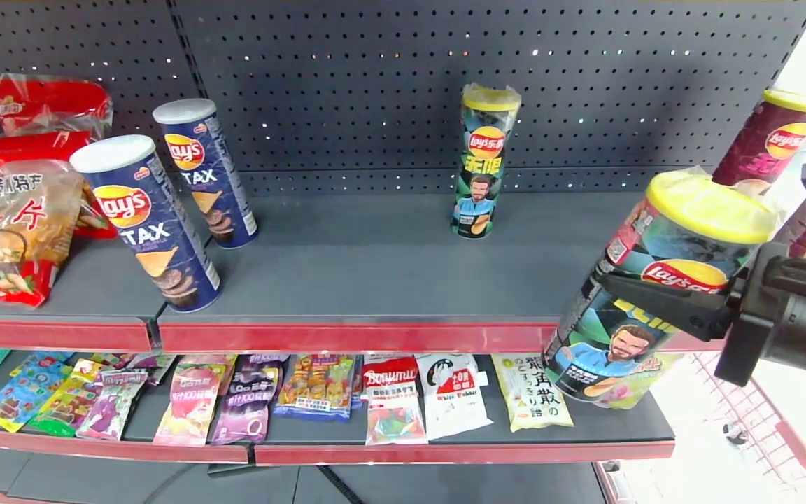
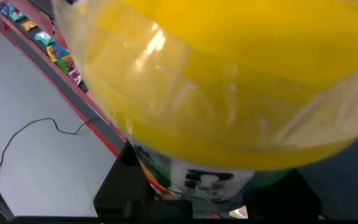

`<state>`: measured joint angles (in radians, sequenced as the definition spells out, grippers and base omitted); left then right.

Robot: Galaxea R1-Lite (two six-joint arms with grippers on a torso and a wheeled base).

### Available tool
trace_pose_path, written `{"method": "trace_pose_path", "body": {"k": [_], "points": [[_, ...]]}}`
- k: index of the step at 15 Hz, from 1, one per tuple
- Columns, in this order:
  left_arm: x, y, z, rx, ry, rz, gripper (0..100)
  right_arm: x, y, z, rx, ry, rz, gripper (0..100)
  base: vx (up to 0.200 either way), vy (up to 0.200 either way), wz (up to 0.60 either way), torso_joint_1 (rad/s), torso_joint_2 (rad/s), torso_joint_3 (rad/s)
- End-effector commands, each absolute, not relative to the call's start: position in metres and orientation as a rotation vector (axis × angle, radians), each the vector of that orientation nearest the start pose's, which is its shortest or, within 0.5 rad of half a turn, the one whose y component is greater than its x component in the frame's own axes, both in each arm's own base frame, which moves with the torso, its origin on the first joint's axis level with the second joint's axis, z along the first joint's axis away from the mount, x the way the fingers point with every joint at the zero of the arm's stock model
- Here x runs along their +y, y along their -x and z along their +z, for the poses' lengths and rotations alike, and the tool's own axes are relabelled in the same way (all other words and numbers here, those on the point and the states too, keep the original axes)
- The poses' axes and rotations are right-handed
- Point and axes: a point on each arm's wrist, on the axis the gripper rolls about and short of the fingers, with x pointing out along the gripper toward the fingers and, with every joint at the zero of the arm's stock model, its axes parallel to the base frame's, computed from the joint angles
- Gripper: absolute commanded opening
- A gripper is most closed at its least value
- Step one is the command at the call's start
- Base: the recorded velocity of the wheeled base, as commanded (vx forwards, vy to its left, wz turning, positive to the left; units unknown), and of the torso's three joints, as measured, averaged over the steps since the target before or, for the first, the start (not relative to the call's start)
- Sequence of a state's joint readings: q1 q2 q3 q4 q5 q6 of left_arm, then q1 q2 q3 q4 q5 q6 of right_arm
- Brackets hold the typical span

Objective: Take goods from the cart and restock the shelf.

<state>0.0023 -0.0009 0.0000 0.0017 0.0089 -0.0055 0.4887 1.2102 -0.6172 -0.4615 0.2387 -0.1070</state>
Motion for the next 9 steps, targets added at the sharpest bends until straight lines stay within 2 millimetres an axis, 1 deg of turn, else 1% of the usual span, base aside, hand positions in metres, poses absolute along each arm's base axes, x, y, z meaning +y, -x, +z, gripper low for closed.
{"method": "trace_pose_path", "body": {"k": [1, 7, 9], "points": [[0.0001, 0.0228, 0.0753, 0.001, 0.006, 0.012, 100, 0.0889, -0.1557, 0.2336, 0.084, 0.118, 0.734, 0, 0.200, 0.000, 0.00, 0.002, 0.00, 0.002], [0.0001, 0.0228, 0.0753, 0.001, 0.006, 0.012, 100, 0.0886, -0.1549, 0.2362, 0.073, 0.115, 0.736, 0, 0.200, 0.000, 0.00, 0.003, 0.00, 0.002], [0.0001, 0.0228, 0.0753, 0.001, 0.006, 0.012, 100, 0.0887, -0.1540, 0.2368, 0.070, 0.115, 0.739, 0, 0.000, 0.000, 0.00, 0.000, 0.00, 0.000]]}}
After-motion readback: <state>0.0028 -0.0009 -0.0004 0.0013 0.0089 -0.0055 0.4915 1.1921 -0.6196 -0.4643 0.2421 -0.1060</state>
